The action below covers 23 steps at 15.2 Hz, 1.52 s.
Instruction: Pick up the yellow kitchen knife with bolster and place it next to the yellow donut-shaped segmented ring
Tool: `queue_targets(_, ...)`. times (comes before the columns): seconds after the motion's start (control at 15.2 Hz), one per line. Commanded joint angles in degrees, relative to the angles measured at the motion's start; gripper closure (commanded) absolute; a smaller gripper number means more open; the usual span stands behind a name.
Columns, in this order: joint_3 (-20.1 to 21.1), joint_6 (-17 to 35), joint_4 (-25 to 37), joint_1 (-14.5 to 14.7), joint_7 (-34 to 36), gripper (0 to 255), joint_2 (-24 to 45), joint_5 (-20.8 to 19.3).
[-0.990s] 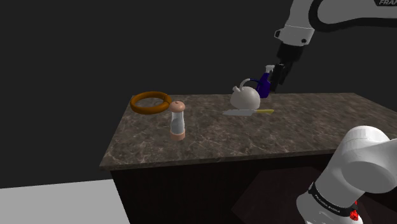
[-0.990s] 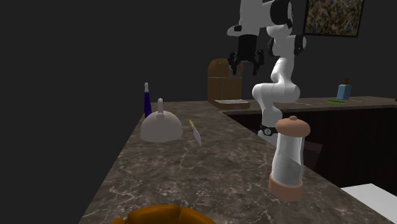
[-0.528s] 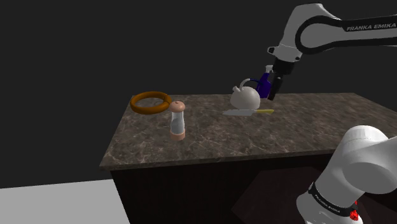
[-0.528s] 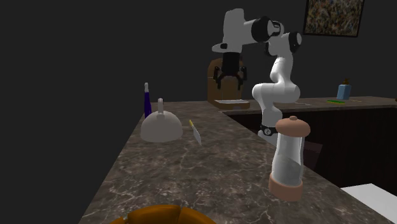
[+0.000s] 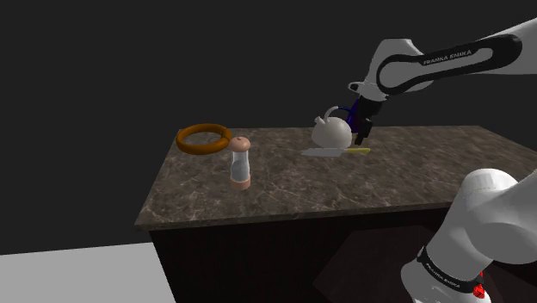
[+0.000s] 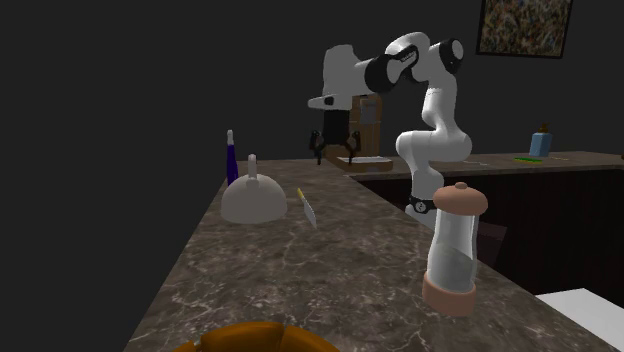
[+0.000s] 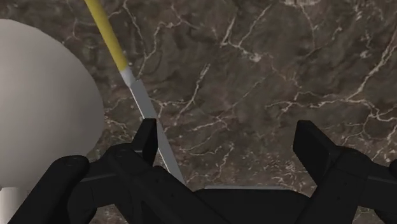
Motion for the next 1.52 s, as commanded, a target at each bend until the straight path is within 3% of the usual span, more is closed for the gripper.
queue_targets(0.0,-3.57,3.56,1.54,2.19,-6.34,0,4.74,1.01)
queue_targets(0.26,-10.62,9.77,4.96,7.13,-20.03,0,14.76,6.26)
queue_targets(0.46,-15.26,13.26,8.56,10.92,-32.5,0,23.8,14.19)
queue_targets(0.99,-15.67,18.98,7.09,11.56,-37.85,0,30.17,21.11)
queue_targets(1.45,-15.63,18.98,7.09,11.51,-37.85,0,30.17,21.11)
